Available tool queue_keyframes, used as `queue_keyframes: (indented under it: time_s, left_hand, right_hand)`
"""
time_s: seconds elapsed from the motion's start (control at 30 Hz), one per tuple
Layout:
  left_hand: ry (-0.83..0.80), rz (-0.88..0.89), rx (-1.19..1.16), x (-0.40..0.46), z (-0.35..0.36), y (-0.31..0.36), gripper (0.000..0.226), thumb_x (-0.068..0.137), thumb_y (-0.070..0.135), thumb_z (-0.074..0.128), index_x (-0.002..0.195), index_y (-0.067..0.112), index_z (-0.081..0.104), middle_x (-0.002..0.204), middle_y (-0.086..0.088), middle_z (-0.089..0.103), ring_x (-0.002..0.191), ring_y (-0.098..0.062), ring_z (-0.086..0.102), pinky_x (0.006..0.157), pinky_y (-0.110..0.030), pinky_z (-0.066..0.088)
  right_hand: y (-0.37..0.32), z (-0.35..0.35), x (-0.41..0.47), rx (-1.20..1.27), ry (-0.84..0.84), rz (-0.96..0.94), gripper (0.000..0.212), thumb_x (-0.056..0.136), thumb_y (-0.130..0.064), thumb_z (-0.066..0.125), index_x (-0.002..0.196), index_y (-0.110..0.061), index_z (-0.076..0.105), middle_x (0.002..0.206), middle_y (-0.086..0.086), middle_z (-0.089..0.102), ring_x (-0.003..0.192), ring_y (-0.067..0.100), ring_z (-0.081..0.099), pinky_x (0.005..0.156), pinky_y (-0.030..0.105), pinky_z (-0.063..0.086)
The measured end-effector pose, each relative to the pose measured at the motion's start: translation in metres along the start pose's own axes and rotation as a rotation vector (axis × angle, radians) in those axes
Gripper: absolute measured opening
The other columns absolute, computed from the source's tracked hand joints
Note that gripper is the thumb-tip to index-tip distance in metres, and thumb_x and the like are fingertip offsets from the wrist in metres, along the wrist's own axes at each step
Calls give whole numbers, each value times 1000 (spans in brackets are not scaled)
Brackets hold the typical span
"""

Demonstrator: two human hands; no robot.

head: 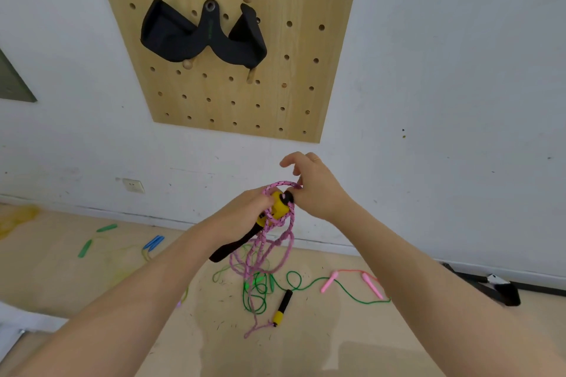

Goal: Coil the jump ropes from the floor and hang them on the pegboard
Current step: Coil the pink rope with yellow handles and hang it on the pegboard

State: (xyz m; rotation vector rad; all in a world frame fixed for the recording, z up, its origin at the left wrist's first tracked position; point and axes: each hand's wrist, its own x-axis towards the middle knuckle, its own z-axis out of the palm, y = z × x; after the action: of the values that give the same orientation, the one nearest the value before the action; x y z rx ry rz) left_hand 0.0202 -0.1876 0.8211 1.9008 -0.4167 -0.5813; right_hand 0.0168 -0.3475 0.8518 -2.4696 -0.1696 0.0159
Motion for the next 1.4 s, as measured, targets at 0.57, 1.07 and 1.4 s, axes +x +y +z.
queue_keyframes:
  time_s: [0.57,1.07,1.4]
  left_hand:
    - [201,-27,-218,-2,-2,5,52,95,15,30,145,29,28,134,2,41,125,-17,42,98,-26,32]
    - [434,-5,-149,-4,-7,-4,32,85,38,62,79,7,58,80,-10,60,73,-16,54,71,-29,40]
    - [629,280,545,7,9,4,12,91,18,55,84,8,55,96,-4,55,82,-22,54,71,-34,42]
  right_hand:
    - [-2,10,-10,100,-85,-163,26,98,-28,44,102,-10,62,78,1,60,69,13,54,76,32,45]
    - [5,1,-6,142,307,-146,19,92,-21,55,94,-7,68,81,5,68,76,18,61,69,28,46]
    - [0,5,3,317,358,88,17,81,-18,65,74,-9,51,55,-5,49,49,8,44,47,15,35]
